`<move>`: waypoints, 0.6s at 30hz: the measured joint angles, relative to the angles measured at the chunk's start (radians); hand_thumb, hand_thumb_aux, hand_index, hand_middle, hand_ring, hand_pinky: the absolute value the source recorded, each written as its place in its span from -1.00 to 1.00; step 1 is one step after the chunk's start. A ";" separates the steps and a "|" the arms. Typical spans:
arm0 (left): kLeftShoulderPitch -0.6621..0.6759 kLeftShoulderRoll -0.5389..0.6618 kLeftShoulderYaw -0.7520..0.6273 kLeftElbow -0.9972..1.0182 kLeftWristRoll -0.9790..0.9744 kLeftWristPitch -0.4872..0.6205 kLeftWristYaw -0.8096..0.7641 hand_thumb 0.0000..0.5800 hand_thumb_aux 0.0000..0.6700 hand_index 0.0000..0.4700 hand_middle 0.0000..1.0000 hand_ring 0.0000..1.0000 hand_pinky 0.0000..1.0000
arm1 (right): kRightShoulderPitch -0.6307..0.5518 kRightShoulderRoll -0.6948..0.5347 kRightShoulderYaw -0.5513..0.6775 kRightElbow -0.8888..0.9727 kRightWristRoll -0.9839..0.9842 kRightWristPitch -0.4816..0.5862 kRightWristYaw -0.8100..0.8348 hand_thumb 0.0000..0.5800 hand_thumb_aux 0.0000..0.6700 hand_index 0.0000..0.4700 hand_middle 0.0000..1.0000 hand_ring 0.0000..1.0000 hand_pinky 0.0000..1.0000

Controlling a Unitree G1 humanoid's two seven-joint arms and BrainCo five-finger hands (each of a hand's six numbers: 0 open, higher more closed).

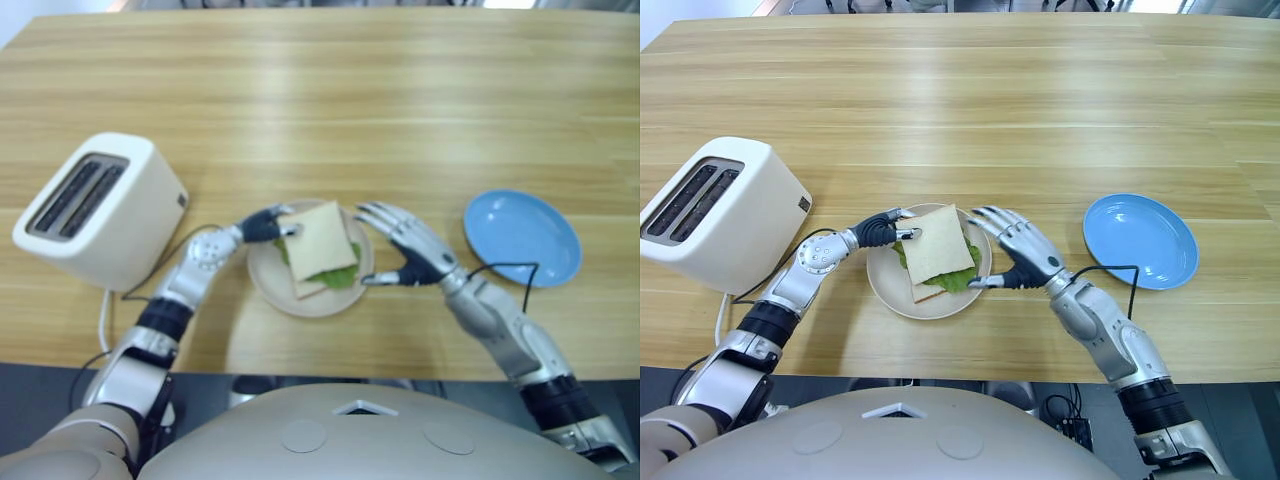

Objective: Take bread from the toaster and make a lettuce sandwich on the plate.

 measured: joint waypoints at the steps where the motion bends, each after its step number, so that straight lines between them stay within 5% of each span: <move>1: -0.012 -0.001 -0.011 0.022 0.011 -0.009 0.008 1.00 1.00 0.96 1.00 1.00 1.00 | 0.001 -0.001 0.015 -0.028 -0.016 -0.005 0.015 -1.00 -1.00 -1.00 -1.00 -1.00 -1.00; 10: -0.042 -0.002 -0.042 0.074 0.067 -0.041 0.034 1.00 1.00 0.96 1.00 1.00 1.00 | -0.033 -0.002 0.141 -0.087 -0.112 -0.036 0.095 -1.00 -1.00 -1.00 -1.00 -1.00 -1.00; 18: -0.036 -0.009 -0.055 0.087 0.079 -0.047 0.035 1.00 1.00 0.96 1.00 1.00 1.00 | -0.089 0.007 0.245 0.059 -0.203 -0.039 0.091 -1.00 -1.00 -1.00 -1.00 -1.00 -1.00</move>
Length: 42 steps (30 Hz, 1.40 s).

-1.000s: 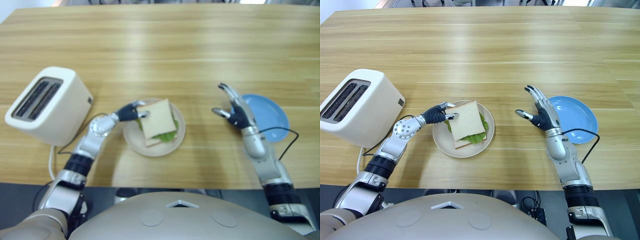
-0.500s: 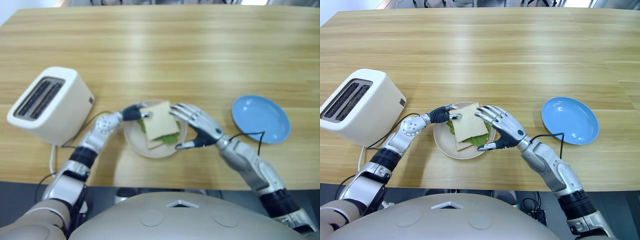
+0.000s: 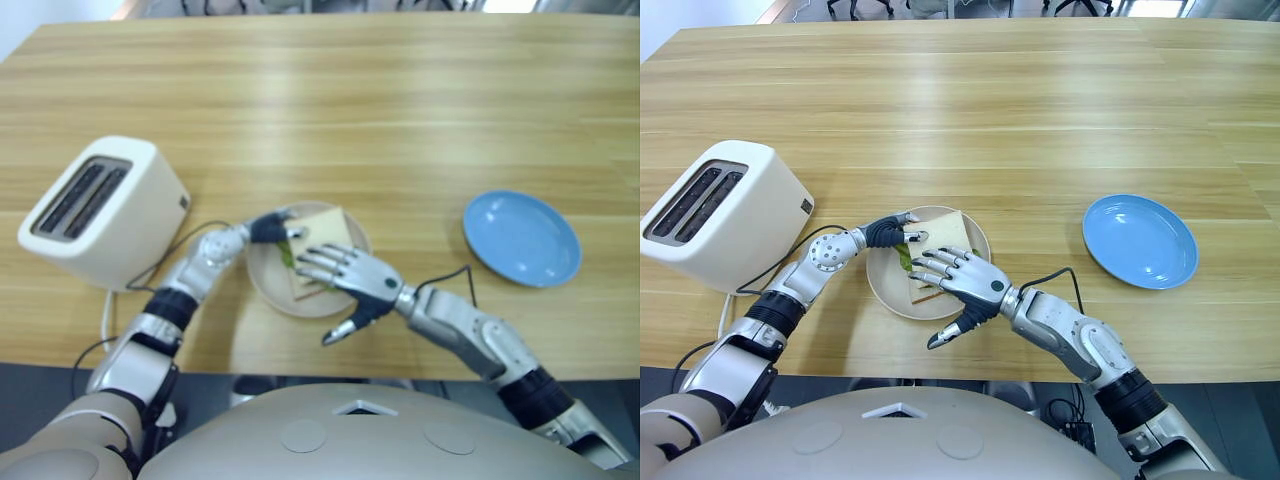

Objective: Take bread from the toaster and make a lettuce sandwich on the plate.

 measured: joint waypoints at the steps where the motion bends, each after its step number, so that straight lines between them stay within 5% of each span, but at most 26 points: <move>1: -0.001 0.000 -0.001 0.000 0.000 0.000 0.000 1.00 1.00 0.96 1.00 1.00 1.00 | -0.001 0.000 0.006 0.017 -0.011 0.000 -0.003 -1.00 -1.00 -1.00 -1.00 -1.00 -1.00; 15: 0.009 0.003 0.008 -0.009 0.000 0.009 -0.001 1.00 1.00 0.96 1.00 1.00 1.00 | -0.038 -0.001 0.052 0.073 -0.010 0.002 -0.042 -1.00 -1.00 -1.00 -1.00 -1.00 -1.00; 16: 0.011 0.003 0.009 -0.011 0.000 0.009 0.000 0.94 0.65 0.62 1.00 1.00 1.00 | -0.034 -0.001 0.055 0.079 0.003 0.000 -0.042 -1.00 -1.00 -1.00 -1.00 -1.00 -1.00; 17: 0.012 0.003 0.010 -0.014 0.000 0.010 0.000 0.43 -0.07 -0.09 1.00 1.00 1.00 | -0.032 0.000 0.057 0.081 0.011 -0.002 -0.042 -1.00 -1.00 -1.00 -1.00 -1.00 -1.00; 18: 0.015 0.004 0.014 -0.020 0.000 0.012 0.010 -0.83 -0.91 -0.92 0.47 0.47 0.47 | -0.029 0.001 0.062 0.089 0.028 -0.004 -0.040 -1.00 -1.00 -1.00 -1.00 -1.00 -1.00; 19: 0.017 0.004 0.014 -0.023 0.001 0.014 0.016 -1.00 -1.00 -1.00 -1.00 -1.00 -1.00 | -0.028 0.002 0.063 0.091 0.035 -0.004 -0.040 -1.00 -1.00 -1.00 -1.00 -1.00 -1.00; 24: 0.029 0.018 0.061 -0.098 0.013 0.039 0.130 -1.00 -1.00 -1.00 -1.00 -1.00 -1.00 | -0.017 0.027 0.081 0.102 0.070 -0.019 -0.040 -1.00 -1.00 -1.00 -1.00 -1.00 -1.00; 31: 0.009 0.073 0.323 -0.369 -0.024 0.028 0.346 -1.00 -1.00 -1.00 -1.00 -1.00 -1.00 | -0.021 0.027 0.082 0.122 0.079 -0.033 -0.043 -0.92 -0.96 -0.96 -1.00 -1.00 -1.00; 37: 0.030 0.106 0.463 -0.505 -0.086 0.028 0.381 -1.00 -1.00 -1.00 -1.00 -1.00 -1.00 | -0.023 0.026 0.080 0.131 0.079 -0.035 -0.053 -0.95 -0.98 -0.98 -1.00 -1.00 -1.00; 42: 0.113 0.089 0.451 -0.556 -0.109 0.038 0.347 -1.00 -1.00 -1.00 -1.00 -1.00 -1.00 | -0.015 0.013 0.066 0.125 0.086 -0.043 -0.085 -1.00 -1.00 -1.00 -1.00 -1.00 -1.00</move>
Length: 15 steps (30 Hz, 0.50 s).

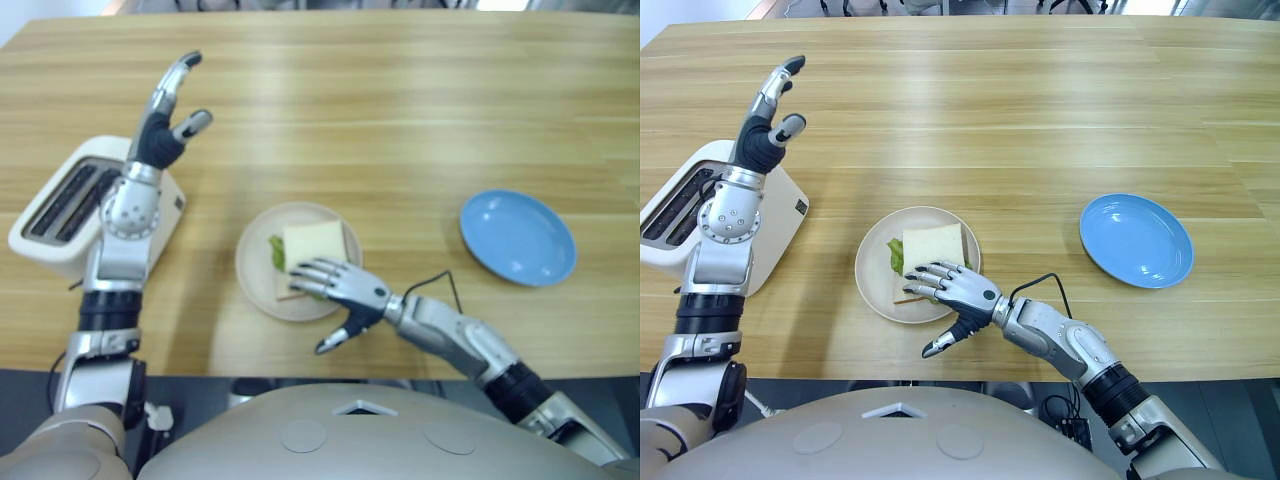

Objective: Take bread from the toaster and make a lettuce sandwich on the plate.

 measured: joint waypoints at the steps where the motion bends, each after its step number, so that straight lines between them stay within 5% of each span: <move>1: 0.023 -0.013 -0.010 0.000 -0.008 0.000 -0.010 -1.00 -1.00 -1.00 -1.00 -1.00 -1.00 | 0.008 -0.003 -0.013 -0.005 0.022 -0.011 -0.018 -1.00 -1.00 -1.00 -1.00 -1.00 -1.00; 15: 0.106 -0.079 -0.058 0.076 -0.042 -0.021 -0.027 -1.00 -1.00 -1.00 -1.00 -1.00 -1.00 | -0.022 0.025 -0.454 -0.349 0.669 -0.040 -0.010 -1.00 -1.00 -1.00 -1.00 -1.00 -1.00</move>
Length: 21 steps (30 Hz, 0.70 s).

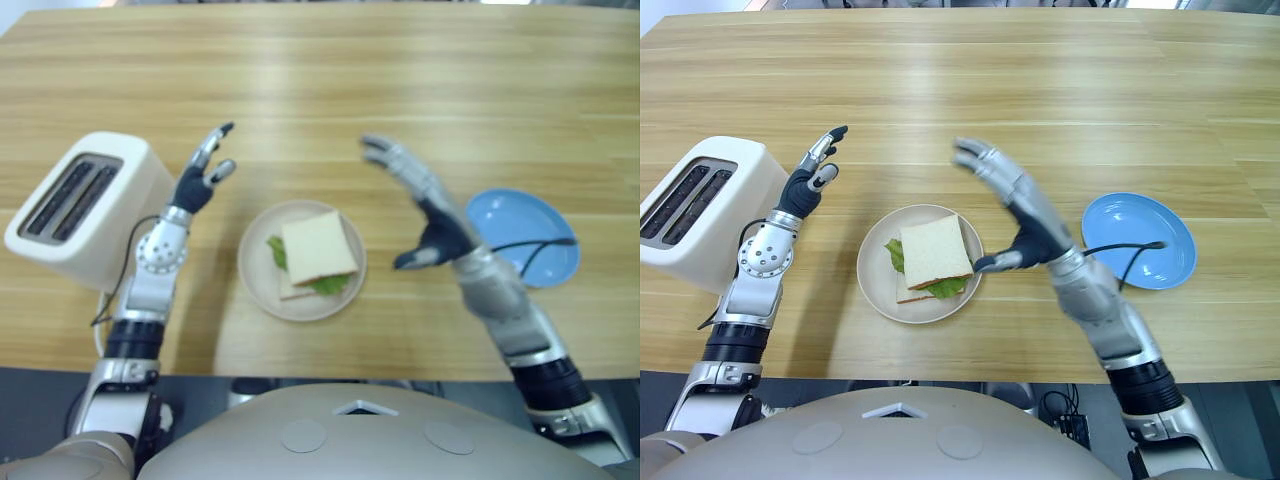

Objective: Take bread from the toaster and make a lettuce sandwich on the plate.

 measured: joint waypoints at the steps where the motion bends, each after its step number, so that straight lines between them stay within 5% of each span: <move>1: 0.006 0.006 0.000 -0.012 0.000 -0.001 -0.003 -1.00 -1.00 -1.00 -1.00 -1.00 -1.00 | 0.000 -0.002 -0.028 -0.015 0.034 0.011 0.012 -1.00 -1.00 -1.00 -1.00 -1.00 -1.00; 5: 0.041 0.078 0.000 -0.066 -0.004 0.013 -0.077 -1.00 -1.00 -1.00 -1.00 -1.00 -1.00 | 0.011 -0.020 -0.089 -0.045 0.070 0.049 0.065 -1.00 -1.00 -1.00 -1.00 -1.00 -1.00; 9: 0.190 0.260 -0.003 -0.156 -0.071 0.038 -0.290 -1.00 -1.00 -1.00 -1.00 -1.00 -1.00 | 0.131 -0.179 -0.077 -0.035 -0.030 0.100 0.231 -1.00 -1.00 -1.00 -1.00 -1.00 -1.00; 10: 0.241 0.303 0.008 -0.182 -0.108 0.053 -0.354 0.06 -0.37 -0.39 -0.01 -0.01 -0.01 | 0.190 -0.227 -0.075 -0.029 -0.051 0.126 0.291 0.86 0.47 0.44 -1.00 -1.00 -1.00; 11: 0.267 0.325 0.020 -0.197 -0.132 0.061 -0.382 0.06 -0.37 -0.39 -0.01 -0.01 -0.01 | 0.218 -0.245 -0.076 -0.028 -0.051 0.139 0.317 0.86 0.47 0.44 -1.00 -1.00 -1.00; 12: 0.300 0.352 0.043 -0.226 -0.181 0.080 -0.429 1.00 1.00 0.96 1.00 1.00 1.00 | 0.254 -0.264 -0.084 -0.034 -0.016 0.157 0.359 1.00 1.00 0.96 -0.40 -0.40 -0.40; 13: 0.329 0.378 0.065 -0.253 -0.218 0.090 -0.461 1.00 1.00 0.96 1.00 1.00 1.00 | 0.286 -0.283 -0.094 -0.041 0.018 0.166 0.386 1.00 1.00 0.96 1.00 1.00 1.00; 21: 0.475 0.517 0.100 -0.351 -0.336 0.210 -0.696 1.00 1.00 0.96 1.00 1.00 1.00 | 0.421 -0.371 -0.103 -0.065 0.267 0.273 0.644 1.00 1.00 0.96 1.00 1.00 1.00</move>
